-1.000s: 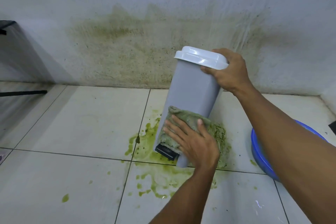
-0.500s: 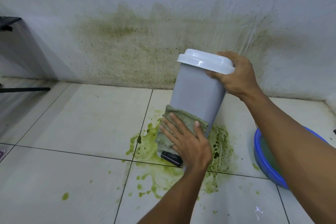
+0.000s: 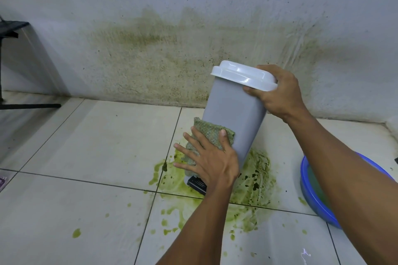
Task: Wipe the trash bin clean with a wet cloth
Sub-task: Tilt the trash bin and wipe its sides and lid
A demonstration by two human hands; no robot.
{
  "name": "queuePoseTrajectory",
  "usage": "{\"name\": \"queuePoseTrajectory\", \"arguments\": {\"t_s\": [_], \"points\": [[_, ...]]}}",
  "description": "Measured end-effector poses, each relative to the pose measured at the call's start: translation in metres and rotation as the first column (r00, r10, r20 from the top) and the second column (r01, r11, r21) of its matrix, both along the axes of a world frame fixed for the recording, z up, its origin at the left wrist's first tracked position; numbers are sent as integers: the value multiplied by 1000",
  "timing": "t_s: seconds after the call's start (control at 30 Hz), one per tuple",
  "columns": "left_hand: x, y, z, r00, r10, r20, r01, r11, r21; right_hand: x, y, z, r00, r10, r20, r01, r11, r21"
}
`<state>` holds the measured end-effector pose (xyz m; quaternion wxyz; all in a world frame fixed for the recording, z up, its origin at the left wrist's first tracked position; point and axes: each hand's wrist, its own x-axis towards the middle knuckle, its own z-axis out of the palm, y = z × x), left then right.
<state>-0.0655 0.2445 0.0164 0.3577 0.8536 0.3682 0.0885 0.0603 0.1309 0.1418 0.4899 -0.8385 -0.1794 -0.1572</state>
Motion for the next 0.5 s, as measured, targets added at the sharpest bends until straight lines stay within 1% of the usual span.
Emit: {"name": "queuePoseTrajectory", "arguments": {"t_s": [0.1, 0.13, 0.23, 0.27, 0.33, 0.37, 0.4, 0.43, 0.5], "points": [[-3, 1, -3, 991, -48, 124, 49, 999, -4, -2, -1, -1, 1000, 12, 7, -12, 1000, -4], [-5, 0, -5, 987, -41, 155, 43, 999, -13, -2, -3, -1, 1000, 17, 11, -17, 1000, -4], [-14, -20, -7, 982, 53, 183, -43, 997, -61, -1, -6, -1, 999, 49, 6, -49, 999, 4], [-18, -29, -7, 980, 57, 193, -49, 998, -44, -1, -6, 0, 998, 62, 0, -62, 998, 4], [-24, -39, -11, 978, 0, 207, -6, 1000, 30, -1, -7, 0, 997, 82, -1, -82, 997, 4], [-23, -36, -12, 978, -13, 210, 5, 999, 38, -2, -6, -1, 996, 86, 6, -86, 996, 7], [-19, -30, -11, 978, 12, 208, -14, 1000, 5, -3, -5, -2, 997, 82, 14, -82, 997, 10], [-13, -23, -8, 978, 81, 193, -70, 995, -66, -4, -4, -3, 997, 74, 19, -74, 997, 13], [1, -6, 1, 957, 271, 107, -239, 940, -242, -6, -2, -5, 998, 54, 27, -55, 998, 25]]}}
